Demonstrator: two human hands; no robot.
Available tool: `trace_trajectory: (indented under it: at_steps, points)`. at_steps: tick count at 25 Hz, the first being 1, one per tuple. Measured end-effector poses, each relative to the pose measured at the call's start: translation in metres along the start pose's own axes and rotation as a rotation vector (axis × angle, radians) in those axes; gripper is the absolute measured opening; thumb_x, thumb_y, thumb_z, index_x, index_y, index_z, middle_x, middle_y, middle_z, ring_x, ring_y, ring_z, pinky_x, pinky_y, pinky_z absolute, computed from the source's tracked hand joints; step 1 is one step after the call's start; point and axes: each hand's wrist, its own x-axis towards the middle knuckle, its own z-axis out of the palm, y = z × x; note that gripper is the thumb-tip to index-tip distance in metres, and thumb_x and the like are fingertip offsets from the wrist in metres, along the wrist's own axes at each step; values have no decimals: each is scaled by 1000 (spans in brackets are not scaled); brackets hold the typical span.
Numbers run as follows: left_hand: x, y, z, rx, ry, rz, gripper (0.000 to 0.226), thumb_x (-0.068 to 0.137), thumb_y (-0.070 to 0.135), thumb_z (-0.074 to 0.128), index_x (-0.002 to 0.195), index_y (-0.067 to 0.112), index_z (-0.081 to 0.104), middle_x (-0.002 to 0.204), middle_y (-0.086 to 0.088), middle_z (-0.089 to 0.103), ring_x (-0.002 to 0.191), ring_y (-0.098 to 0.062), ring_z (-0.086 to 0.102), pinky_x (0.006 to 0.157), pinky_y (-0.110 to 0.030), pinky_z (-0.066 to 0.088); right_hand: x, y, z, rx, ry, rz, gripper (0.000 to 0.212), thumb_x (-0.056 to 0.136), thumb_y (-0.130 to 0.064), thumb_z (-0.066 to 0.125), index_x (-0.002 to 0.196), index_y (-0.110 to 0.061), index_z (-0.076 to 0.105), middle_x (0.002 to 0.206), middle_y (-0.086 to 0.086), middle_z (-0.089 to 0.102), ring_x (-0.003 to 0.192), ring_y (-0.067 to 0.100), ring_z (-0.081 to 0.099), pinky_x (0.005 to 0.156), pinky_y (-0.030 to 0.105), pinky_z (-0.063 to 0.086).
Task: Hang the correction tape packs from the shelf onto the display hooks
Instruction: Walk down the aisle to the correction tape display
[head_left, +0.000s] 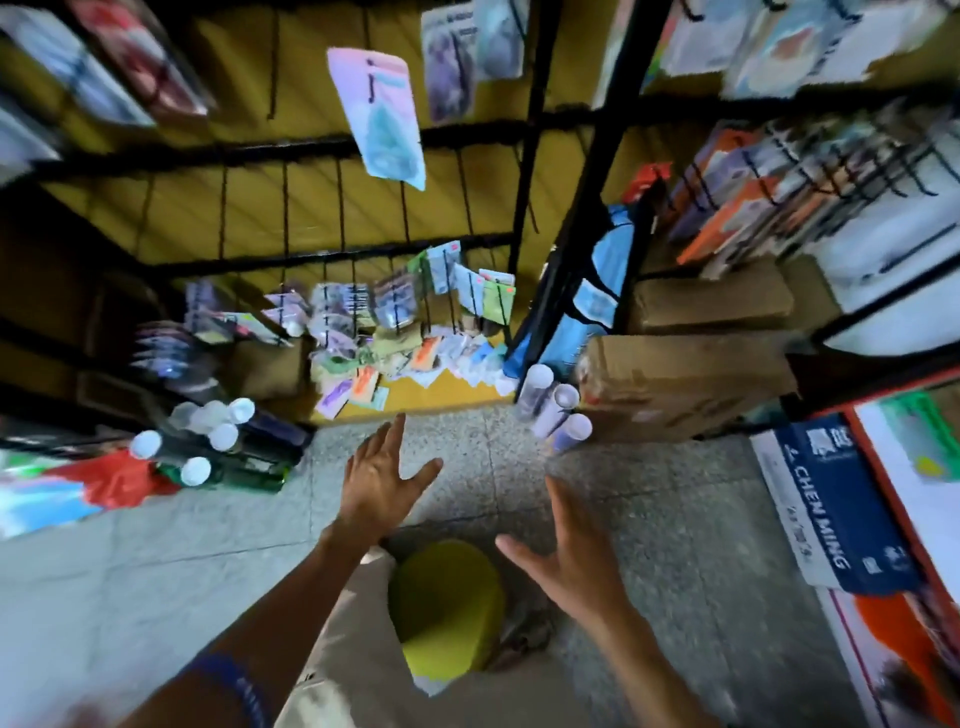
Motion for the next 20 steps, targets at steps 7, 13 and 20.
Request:
trace_trajectory:
  at_steps: [7, 13, 20]
  points:
    - [60, -96, -62, -163, 69, -133, 106, 66, 87, 34, 155, 32, 15, 159, -6, 30, 145, -29, 28, 115, -49, 28, 67, -95, 35, -137, -1, -122, 111, 68, -94, 33, 156, -32, 7, 164, -6, 16, 149, 13, 17, 119, 35, 23]
    - [114, -140, -89, -167, 11, -98, 100, 74, 78, 41, 155, 25, 19, 158, -6, 33, 145, -26, 29, 115, -47, 29, 123, -148, 68, -156, 16, -114, 105, 72, -91, 40, 155, -39, 3, 164, -5, 15, 149, 18, 19, 117, 43, 28]
    - [188, -159, -65, -237, 140, -153, 94, 77, 68, 48, 154, 19, 26, 153, -13, 40, 140, -31, 37, 111, -45, 34, 215, -124, 115, -234, -100, -174, 112, 68, -93, 40, 156, -34, 4, 164, 0, 15, 149, 23, 20, 115, 46, 30]
